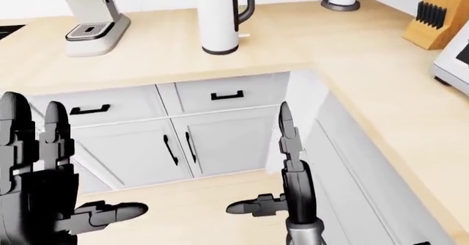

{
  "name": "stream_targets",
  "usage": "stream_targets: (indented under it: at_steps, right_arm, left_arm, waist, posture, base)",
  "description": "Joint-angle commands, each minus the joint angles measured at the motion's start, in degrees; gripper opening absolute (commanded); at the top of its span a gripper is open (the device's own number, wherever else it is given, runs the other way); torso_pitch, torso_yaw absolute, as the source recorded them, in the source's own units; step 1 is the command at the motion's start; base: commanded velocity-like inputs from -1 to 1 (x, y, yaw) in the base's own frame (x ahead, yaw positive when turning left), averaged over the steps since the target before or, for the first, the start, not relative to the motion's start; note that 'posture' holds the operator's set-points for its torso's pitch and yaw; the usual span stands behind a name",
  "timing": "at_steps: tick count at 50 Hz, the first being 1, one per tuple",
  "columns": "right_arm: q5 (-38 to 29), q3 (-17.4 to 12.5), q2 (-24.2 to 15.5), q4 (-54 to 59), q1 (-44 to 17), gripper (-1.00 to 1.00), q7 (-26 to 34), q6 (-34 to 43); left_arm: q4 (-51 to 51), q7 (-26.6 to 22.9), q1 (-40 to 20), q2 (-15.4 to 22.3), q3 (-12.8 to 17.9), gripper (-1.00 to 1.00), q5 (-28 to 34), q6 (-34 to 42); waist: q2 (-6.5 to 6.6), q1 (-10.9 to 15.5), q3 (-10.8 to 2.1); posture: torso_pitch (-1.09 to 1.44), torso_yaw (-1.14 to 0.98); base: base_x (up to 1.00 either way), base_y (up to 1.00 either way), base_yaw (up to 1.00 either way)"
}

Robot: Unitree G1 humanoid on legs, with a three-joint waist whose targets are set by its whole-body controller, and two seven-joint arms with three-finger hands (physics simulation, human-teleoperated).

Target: Press down the lever to turn on the electric kettle.

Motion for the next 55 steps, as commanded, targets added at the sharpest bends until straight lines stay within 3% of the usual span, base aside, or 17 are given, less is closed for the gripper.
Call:
stream_targets:
  at_steps: [1, 4, 5, 6, 12, 18, 19, 20, 27, 29, 31, 32, 33, 39, 44, 50, 55]
  right_arm:
    - [0.05, 0.37, 0.15, -1.90, -0.51, 1.00, -0.04, -1.39]
    - [0.06, 0.41, 0.14, -1.84, -0.51, 1.00, 0.00, -1.37]
    - [0.10, 0.40, 0.13, -1.79, -0.52, 1.00, 0.00, -1.38]
    - [0.11, 0.36, 0.13, -1.83, -0.51, 1.00, -0.02, -1.41]
    - [-0.06, 0.43, 0.18, -1.81, -0.63, 1.00, -0.09, -1.19]
    - [-0.33, 0.41, 0.15, -1.83, -0.65, 1.00, -0.24, -1.12]
    - [-0.40, 0.36, 0.16, -1.83, -0.68, 1.00, -0.31, -1.21]
    - [-0.57, 0.31, 0.17, -1.81, -0.69, 1.00, -0.42, -1.31]
    - [-0.19, 0.26, 0.14, -1.83, -0.75, 1.00, -0.20, -1.20]
    - [-0.15, 0.27, 0.13, -1.76, -0.78, 1.00, -0.13, -1.19]
    - [-0.24, 0.30, 0.16, -1.75, -0.75, 1.00, -0.16, -1.22]
    - [-0.21, 0.29, 0.15, -1.71, -0.77, 1.00, -0.16, -1.25]
    - [-0.18, 0.31, 0.16, -1.79, -0.75, 1.00, -0.13, -1.15]
    - [-0.23, 0.37, 0.18, -1.94, -0.74, 1.00, -0.15, -0.93]
    - [-0.30, 0.39, 0.17, -1.69, -0.88, 1.00, -0.21, -1.03]
    - [-0.30, 0.42, 0.16, -1.68, -0.91, 1.00, -0.22, -0.95]
    - [-0.20, 0.37, 0.12, -1.75, -0.82, 1.00, -0.13, -0.92]
  left_arm:
    - [-1.98, 0.30, -0.35, 0.19, 0.27, 1.00, -0.14, -1.01]
    - [-2.13, 0.33, -0.37, 0.20, 0.31, 1.00, -0.21, -0.90]
    - [-2.01, 0.29, -0.36, 0.21, 0.34, 1.00, -0.28, -1.01]
    - [-1.86, 0.27, -0.34, 0.21, 0.36, 1.00, -0.28, -1.23]
    - [-2.00, 0.26, -0.33, 0.21, 0.22, 1.00, -0.14, -1.06]
    - [-1.93, 0.33, -0.30, 0.19, 0.28, 1.00, -0.09, -1.17]
    - [-1.91, 0.33, -0.30, 0.19, 0.28, 1.00, -0.13, -1.17]
    - [-2.09, 0.33, -0.28, 0.18, 0.24, 1.00, -0.09, -1.01]
    - [-2.02, 0.35, -0.36, 0.22, 0.25, 1.00, -0.10, -0.99]
    - [-1.97, 0.33, -0.33, 0.22, 0.19, 1.00, -0.03, -1.07]
    - [-2.00, 0.33, -0.28, 0.23, 0.22, 1.00, -0.03, -1.09]
    - [-2.07, 0.35, -0.27, 0.22, 0.22, 1.00, 0.00, -1.06]
    - [-2.03, 0.36, -0.32, 0.21, 0.21, 1.00, 0.05, -1.05]
    - [-2.08, 0.29, -0.31, 0.24, 0.24, 1.00, -0.05, -1.01]
    - [-2.01, 0.34, -0.54, 0.25, 0.30, 1.00, 0.00, -0.86]
    - [-1.93, 0.31, -0.48, 0.24, 0.27, 1.00, 0.02, -1.00]
    - [-2.22, 0.36, -0.32, 0.21, 0.17, 1.00, 0.10, -0.95]
  waist:
    - [0.04, 0.02, -0.21]
    - [4.96, 0.16, -1.78]
    - [2.46, 0.98, -1.15]
    - [3.24, 0.85, -0.65]
    - [0.87, 1.62, -0.76]
    - [-4.04, 1.87, -2.08]
    - [-2.76, 0.92, -1.22]
    - [-3.39, 1.00, -0.74]
    - [-0.54, 0.11, -0.32]
    - [1.43, -0.11, -0.57]
    - [5.42, 0.28, -2.08]
    - [2.39, 0.91, -1.10]
    - [3.44, 0.84, -0.78]
    - [0.96, 1.71, -0.92]
    - [-4.05, 1.90, -1.79]
    - [-2.75, 0.31, -1.20]
    - [0.30, -0.10, -0.44]
  posture:
    - [0.00, 0.00]
    - [0.00, 0.00]
    - [0.00, 0.00]
    - [0.00, 0.00]
    - [0.00, 0.00]
    - [0.00, 0.00]
    - [0.00, 0.00]
    - [0.00, 0.00]
    - [0.00, 0.00]
    - [0.00, 0.00]
    - [0.00, 0.00]
    - [0.00, 0.00]
    - [0.00, 0.00]
    - [0.00, 0.00]
    - [0.00, 0.00]
    - [0.00, 0.00]
    - [0.00, 0.00]
  base:
    - [0.22, 0.05, 0.00]
    - [0.22, 0.06, 0.00]
    - [0.23, 0.05, 0.00]
    - [0.23, 0.06, 0.00]
    - [0.22, 0.06, 0.00]
    - [0.22, 0.06, 0.00]
    - [0.22, 0.05, 0.00]
    - [0.22, 0.06, 0.00]
    - [0.22, 0.06, 0.00]
    - [0.22, 0.05, 0.00]
    - [0.22, 0.05, 0.00]
    - [0.23, 0.06, 0.00]
    - [0.23, 0.06, 0.00]
    - [0.22, 0.06, 0.00]
    - [0.22, 0.06, 0.00]
    - [0.22, 0.06, 0.00]
    - [0.22, 0.05, 0.00]
